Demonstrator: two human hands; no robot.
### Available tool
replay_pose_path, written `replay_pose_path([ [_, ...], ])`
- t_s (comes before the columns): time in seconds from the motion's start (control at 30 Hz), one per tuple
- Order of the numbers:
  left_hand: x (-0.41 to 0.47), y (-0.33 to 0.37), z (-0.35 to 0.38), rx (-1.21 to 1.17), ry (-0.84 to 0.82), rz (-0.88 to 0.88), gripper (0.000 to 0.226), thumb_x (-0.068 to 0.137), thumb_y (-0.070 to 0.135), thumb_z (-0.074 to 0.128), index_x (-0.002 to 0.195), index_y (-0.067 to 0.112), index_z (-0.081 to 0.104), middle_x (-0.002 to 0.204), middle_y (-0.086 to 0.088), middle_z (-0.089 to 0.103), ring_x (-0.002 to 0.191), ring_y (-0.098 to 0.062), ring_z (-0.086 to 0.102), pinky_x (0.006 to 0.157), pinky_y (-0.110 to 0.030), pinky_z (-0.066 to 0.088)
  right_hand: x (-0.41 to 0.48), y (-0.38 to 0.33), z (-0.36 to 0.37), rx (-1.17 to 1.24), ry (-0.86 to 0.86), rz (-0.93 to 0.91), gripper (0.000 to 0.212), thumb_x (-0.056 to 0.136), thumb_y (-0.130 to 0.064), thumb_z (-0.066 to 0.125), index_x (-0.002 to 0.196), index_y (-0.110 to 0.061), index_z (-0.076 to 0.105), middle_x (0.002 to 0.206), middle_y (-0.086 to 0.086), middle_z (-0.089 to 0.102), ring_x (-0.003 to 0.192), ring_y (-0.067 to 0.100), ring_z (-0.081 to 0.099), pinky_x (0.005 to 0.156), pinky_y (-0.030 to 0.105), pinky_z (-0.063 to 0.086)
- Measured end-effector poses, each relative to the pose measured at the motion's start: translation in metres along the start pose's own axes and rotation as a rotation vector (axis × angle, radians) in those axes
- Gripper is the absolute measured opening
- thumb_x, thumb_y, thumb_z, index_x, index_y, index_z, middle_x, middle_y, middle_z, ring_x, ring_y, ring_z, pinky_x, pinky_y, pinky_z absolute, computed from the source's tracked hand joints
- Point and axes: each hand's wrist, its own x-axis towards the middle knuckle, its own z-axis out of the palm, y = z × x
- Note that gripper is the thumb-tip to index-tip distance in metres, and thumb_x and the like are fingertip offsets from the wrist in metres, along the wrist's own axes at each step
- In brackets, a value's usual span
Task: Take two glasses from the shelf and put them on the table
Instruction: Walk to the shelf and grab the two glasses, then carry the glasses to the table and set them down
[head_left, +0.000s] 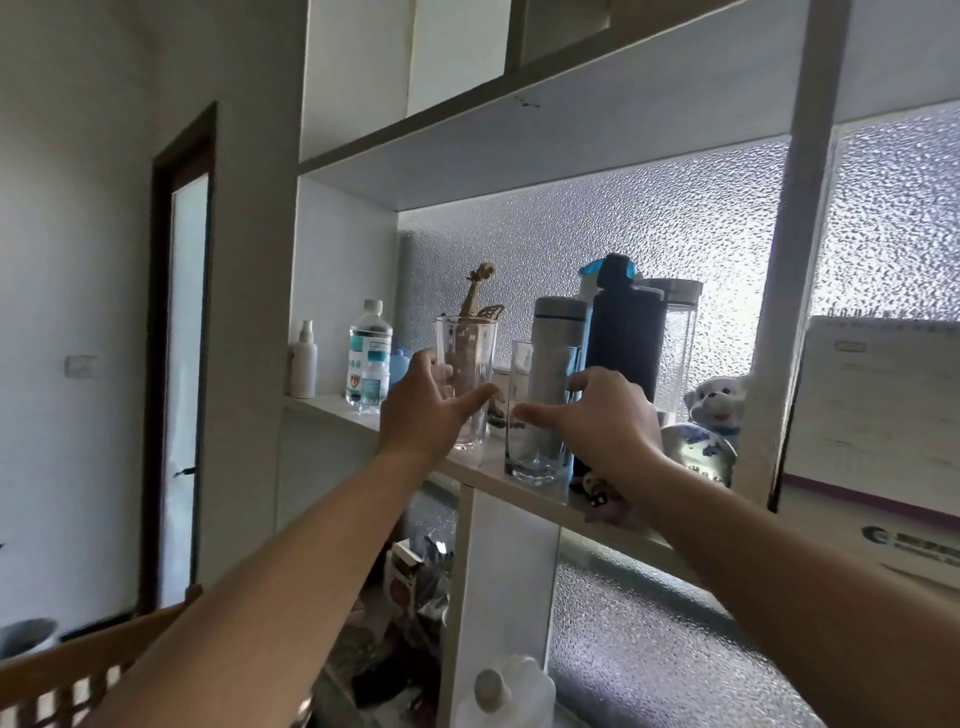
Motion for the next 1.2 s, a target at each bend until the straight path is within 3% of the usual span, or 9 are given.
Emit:
replay_pose_path([
  [0.17, -0.008, 0.005, -0.024, 0.02, 0.016, -0.02, 0.109, 0.048, 0.08, 0.056, 0.131, 0.011, 0.04, 0.126, -0.009, 0.061, 0.104, -0.025, 0.062, 0.085, -0.033, 0.047, -0.001, -0.004, -0.004, 0.058, 0.009, -0.051, 0.056, 0.055, -0.057, 0.08, 0.093, -0.02, 0.063, 0.063, -0.015, 0.053, 0.059, 0.005, 0.056, 0.049, 0.022, 0.04],
  [0.23, -0.01, 0.006, -0.035, 0.065, 0.044, -0.021, 0.103, 0.052, 0.077, 0.058, 0.129, 0.01, 0.041, 0.125, -0.011, 0.061, 0.106, -0.027, 0.061, 0.087, -0.038, 0.049, -0.001, -0.01, -0.008, 0.067, 0.002, -0.077, 0.057, 0.056, -0.058, 0.079, 0.095, -0.019, 0.064, 0.067, -0.011, 0.058, 0.06, 0.007, 0.059, 0.05, 0.022, 0.041],
  [0.37, -0.014, 0.01, -0.053, 0.135, 0.16, -0.03, 0.089, 0.062, 0.063, 0.069, 0.128, 0.009, 0.044, 0.123, -0.014, 0.061, 0.108, -0.029, 0.059, 0.084, -0.034, 0.043, -0.006, -0.022, -0.012, 0.13, 0.003, -0.124, 0.062, 0.056, -0.057, 0.08, 0.102, -0.019, 0.065, 0.08, -0.003, 0.067, 0.066, 0.012, 0.06, 0.053, 0.024, 0.042],
  [0.5, -0.025, 0.015, -0.08, 0.162, 0.19, -0.038, 0.09, 0.06, 0.065, 0.07, 0.127, 0.011, 0.045, 0.123, -0.013, 0.061, 0.108, -0.028, 0.058, 0.086, -0.035, 0.044, -0.015, -0.039, -0.013, 0.195, -0.041, -0.153, 0.076, 0.057, -0.057, 0.08, 0.118, -0.017, 0.06, 0.109, 0.003, 0.07, 0.087, 0.019, 0.065, 0.069, 0.03, 0.051],
  [0.63, -0.041, 0.012, -0.118, 0.189, 0.227, -0.082, 0.085, 0.059, 0.062, 0.072, 0.125, 0.014, 0.047, 0.122, -0.005, 0.063, 0.106, -0.022, 0.059, 0.084, -0.031, 0.045, -0.028, -0.057, -0.007, 0.308, -0.099, -0.171, 0.073, 0.06, -0.051, 0.081, 0.122, -0.021, 0.056, 0.112, 0.004, 0.07, 0.097, 0.022, 0.065, 0.082, 0.034, 0.051],
  [0.77, -0.065, 0.006, -0.166, 0.248, 0.321, -0.142, 0.076, 0.061, 0.058, 0.074, 0.121, 0.018, 0.049, 0.118, 0.002, 0.064, 0.099, -0.016, 0.059, 0.074, -0.024, 0.036, -0.051, -0.079, 0.014, 0.395, -0.192, -0.21, 0.078, 0.06, -0.05, 0.081, 0.127, -0.02, 0.054, 0.118, 0.002, 0.067, 0.101, 0.019, 0.063, 0.081, 0.027, 0.045],
  [0.9, -0.093, 0.002, -0.22, 0.311, 0.366, -0.22, 0.076, 0.062, 0.056, 0.075, 0.123, 0.019, 0.048, 0.119, 0.001, 0.062, 0.104, -0.019, 0.058, 0.082, -0.031, 0.043, -0.079, -0.102, 0.042, 0.503, -0.332, -0.221, 0.078, 0.058, -0.051, 0.082, 0.125, -0.023, 0.054, 0.104, 0.0, 0.072, 0.091, 0.018, 0.066, 0.084, 0.039, 0.052],
  [1.03, -0.127, -0.001, -0.275, 0.31, 0.386, -0.324, 0.075, 0.06, 0.052, 0.078, 0.121, 0.02, 0.048, 0.118, 0.002, 0.061, 0.1, -0.015, 0.056, 0.083, -0.03, 0.042, -0.117, -0.124, 0.075, 0.652, -0.479, -0.279, 0.075, 0.059, -0.047, 0.083, 0.125, -0.026, 0.054, 0.11, 0.003, 0.069, 0.093, 0.016, 0.064, 0.078, 0.031, 0.05],
  [1.2, -0.171, -0.007, -0.323, 0.383, 0.455, -0.415, 0.075, 0.058, 0.05, 0.081, 0.119, 0.022, 0.047, 0.112, 0.006, 0.06, 0.099, -0.014, 0.057, 0.086, -0.035, 0.046, -0.168, -0.145, 0.11, 0.764, -0.657, -0.343, 0.078, 0.057, -0.049, 0.082, 0.126, -0.028, 0.053, 0.109, 0.0, 0.069, 0.092, 0.012, 0.064, 0.084, 0.033, 0.053],
])
